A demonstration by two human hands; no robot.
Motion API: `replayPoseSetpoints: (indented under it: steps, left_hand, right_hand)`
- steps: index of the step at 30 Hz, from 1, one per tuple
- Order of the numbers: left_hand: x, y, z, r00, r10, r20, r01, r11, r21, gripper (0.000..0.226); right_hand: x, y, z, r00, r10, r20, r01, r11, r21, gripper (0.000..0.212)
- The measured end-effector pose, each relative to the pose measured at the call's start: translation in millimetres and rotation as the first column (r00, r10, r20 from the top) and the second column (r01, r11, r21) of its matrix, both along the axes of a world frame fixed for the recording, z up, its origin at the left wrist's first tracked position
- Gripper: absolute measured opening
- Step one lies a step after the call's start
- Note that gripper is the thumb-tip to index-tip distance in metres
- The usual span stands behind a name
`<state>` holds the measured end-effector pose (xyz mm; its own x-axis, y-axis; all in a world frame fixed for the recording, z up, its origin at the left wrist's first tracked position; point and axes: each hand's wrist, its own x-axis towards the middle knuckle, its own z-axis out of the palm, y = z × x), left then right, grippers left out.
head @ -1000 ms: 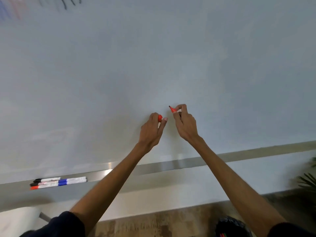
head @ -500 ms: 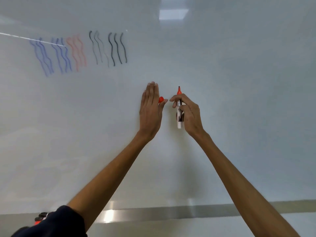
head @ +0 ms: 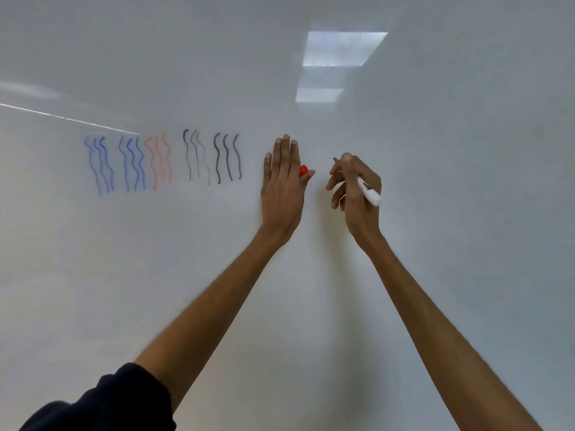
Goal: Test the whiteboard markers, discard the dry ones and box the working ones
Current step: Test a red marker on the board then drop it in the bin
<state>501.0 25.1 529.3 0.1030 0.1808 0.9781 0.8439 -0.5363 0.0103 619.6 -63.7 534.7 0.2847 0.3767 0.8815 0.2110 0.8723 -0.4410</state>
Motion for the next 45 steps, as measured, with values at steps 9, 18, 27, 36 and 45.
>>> replayPoseSetpoints:
  steps: [9,18,27,36,45]
  left_hand:
    - [8,23,-5,0.995,0.095,0.031,-0.097,0.993,0.074,0.059]
    - [9,24,-7,0.995,0.09,0.037,-0.093,0.991,0.092,0.057]
    - [9,21,-7,0.997,0.074,0.039,-0.077,0.993,0.092,0.057]
    - [9,19,-8,0.997,0.058,0.043,-0.061,0.995,0.082,0.057]
    - [9,17,-9,0.998,0.056,0.035,-0.059,0.994,0.09,0.057]
  right_hand:
    - [8,27,23,0.995,-0.091,0.036,0.091,0.996,-0.002,0.018]
    - [11,49,5,0.983,-0.142,0.12,0.141,0.99,0.015,0.01]
    - [13,42,-27,0.991,-0.13,0.037,0.131,0.991,-0.029,0.007]
    - [16,35,-59,0.984,-0.167,0.064,0.173,0.981,-0.091,0.01]
    - [23,24,8,0.981,-0.191,0.032,0.189,0.981,0.042,0.02]
